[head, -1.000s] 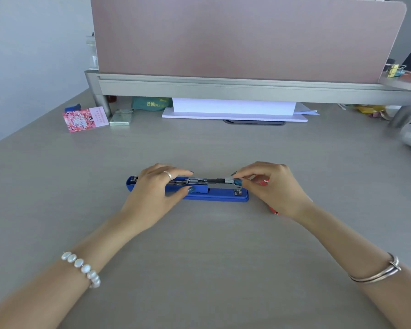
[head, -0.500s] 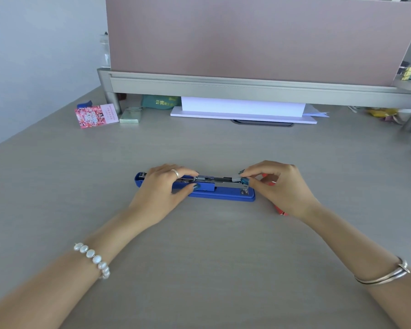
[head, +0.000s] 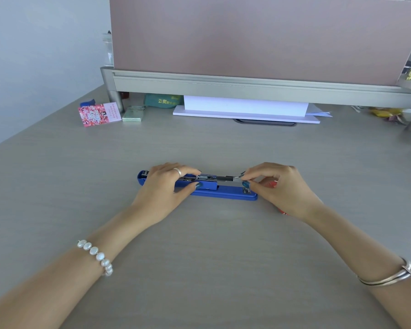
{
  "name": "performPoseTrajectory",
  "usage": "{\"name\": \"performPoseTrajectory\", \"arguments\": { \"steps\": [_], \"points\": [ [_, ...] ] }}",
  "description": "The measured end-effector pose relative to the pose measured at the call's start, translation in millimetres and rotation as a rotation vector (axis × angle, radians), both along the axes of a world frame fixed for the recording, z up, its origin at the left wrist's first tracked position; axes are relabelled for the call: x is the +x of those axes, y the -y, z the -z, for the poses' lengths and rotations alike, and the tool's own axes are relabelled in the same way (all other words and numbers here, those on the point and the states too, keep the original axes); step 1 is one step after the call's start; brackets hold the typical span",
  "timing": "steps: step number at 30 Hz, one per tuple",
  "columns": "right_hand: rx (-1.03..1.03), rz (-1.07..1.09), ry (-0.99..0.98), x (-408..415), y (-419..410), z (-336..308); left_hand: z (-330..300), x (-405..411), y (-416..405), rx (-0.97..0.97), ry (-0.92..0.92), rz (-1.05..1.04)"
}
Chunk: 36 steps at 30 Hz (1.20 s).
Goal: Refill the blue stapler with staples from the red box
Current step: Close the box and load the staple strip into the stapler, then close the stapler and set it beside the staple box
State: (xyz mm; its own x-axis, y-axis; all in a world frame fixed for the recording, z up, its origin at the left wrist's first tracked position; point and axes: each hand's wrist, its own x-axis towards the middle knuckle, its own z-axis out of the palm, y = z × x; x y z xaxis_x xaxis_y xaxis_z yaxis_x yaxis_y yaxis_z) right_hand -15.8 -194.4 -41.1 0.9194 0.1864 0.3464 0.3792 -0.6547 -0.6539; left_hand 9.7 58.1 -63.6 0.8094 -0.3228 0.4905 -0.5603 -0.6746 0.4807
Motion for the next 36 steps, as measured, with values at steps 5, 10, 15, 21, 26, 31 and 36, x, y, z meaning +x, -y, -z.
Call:
{"name": "performPoseTrajectory", "arguments": {
  "steps": [5, 10, 15, 21, 26, 31, 36],
  "points": [
    [-0.100, -0.007, 0.003, -2.6, -0.4, 0.3, -0.9, 1.2, -1.8, -0.002, -0.013, 0.010],
    [-0.071, 0.023, -0.024, -2.4, 2.0, 2.5, -5.0, 4.5, -14.1, 0.130, 0.005, -0.076],
    [-0.076, 0.037, -0.105, -5.0, 8.9, -4.8, -10.6, 13.5, -41.3, 0.094, -0.240, -0.209],
    [-0.111, 0.006, -0.172, -3.2, 16.0, -1.4, -22.2, 19.8, -66.4, -0.166, -0.506, -0.063],
    [-0.077, 0.061, -0.187, -0.6, 15.9, 1.2, -34.1, 12.4, -61.3, -0.491, -0.411, -0.008],
    [-0.083, 0.048, -0.185, -0.2, 16.0, 1.6, -55.1, 5.8, -21.9, -0.734, -0.276, 0.102],
    [-0.080, 0.032, -0.189, -0.2, 16.5, 2.1, -59.9, 6.3, 23.8, -0.545, -0.210, 0.212]
  ]
}}
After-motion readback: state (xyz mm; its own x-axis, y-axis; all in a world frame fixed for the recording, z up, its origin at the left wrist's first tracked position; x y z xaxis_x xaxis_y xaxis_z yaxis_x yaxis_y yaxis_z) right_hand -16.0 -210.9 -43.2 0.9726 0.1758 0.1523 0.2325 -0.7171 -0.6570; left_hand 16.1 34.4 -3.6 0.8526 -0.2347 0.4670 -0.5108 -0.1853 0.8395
